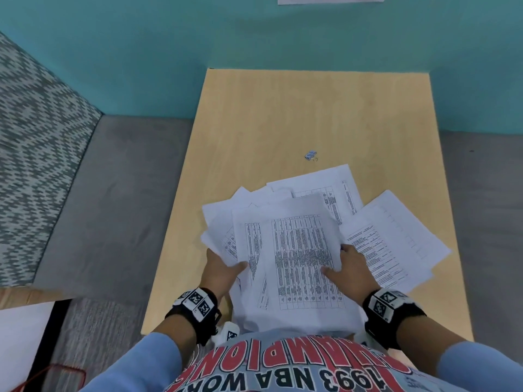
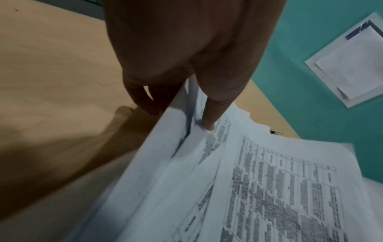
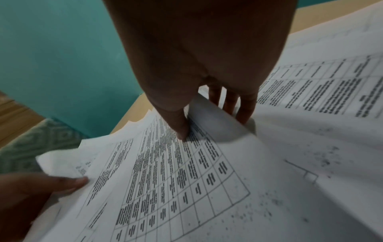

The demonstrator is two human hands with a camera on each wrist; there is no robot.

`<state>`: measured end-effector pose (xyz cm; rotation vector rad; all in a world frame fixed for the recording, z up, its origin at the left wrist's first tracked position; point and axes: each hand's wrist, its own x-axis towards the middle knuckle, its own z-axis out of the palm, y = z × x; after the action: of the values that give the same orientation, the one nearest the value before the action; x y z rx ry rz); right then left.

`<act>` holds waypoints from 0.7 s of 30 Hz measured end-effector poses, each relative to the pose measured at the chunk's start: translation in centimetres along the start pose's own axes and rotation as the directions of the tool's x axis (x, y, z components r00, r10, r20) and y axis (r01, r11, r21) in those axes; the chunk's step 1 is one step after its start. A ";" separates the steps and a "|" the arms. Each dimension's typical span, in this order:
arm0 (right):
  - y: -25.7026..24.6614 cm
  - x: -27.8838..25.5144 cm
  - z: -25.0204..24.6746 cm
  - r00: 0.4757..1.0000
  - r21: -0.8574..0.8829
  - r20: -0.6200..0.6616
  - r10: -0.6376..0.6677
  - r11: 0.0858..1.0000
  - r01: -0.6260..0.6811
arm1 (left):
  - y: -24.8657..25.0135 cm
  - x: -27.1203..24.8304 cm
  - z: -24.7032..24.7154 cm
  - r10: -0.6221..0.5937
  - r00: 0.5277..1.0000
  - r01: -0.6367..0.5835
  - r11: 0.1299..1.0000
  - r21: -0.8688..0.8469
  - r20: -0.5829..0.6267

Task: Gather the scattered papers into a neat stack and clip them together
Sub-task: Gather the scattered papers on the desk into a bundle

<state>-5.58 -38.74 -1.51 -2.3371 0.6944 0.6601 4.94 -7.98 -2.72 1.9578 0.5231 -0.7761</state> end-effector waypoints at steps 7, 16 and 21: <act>0.0 -0.3 -1.1 1.000 0.190 0.000 0.025 0.981 -0.025 | -0.1 -0.4 -0.8 0.023 0.993 -0.024 1.000 0.012 0.114; -0.2 -1.2 -1.8 0.994 0.281 0.102 -0.028 0.960 -0.002 | 0.4 -1.7 0.7 0.031 0.986 -0.028 0.999 -0.016 0.166; 1.1 -1.6 -3.6 0.997 0.512 0.059 -0.059 0.859 0.020 | 1.0 -1.1 -1.5 -0.060 0.981 0.065 0.998 -0.017 0.184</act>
<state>-6.44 -41.35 1.52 -1.8194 0.6879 0.4662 5.22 -7.20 -0.78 1.8335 0.4818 -0.9758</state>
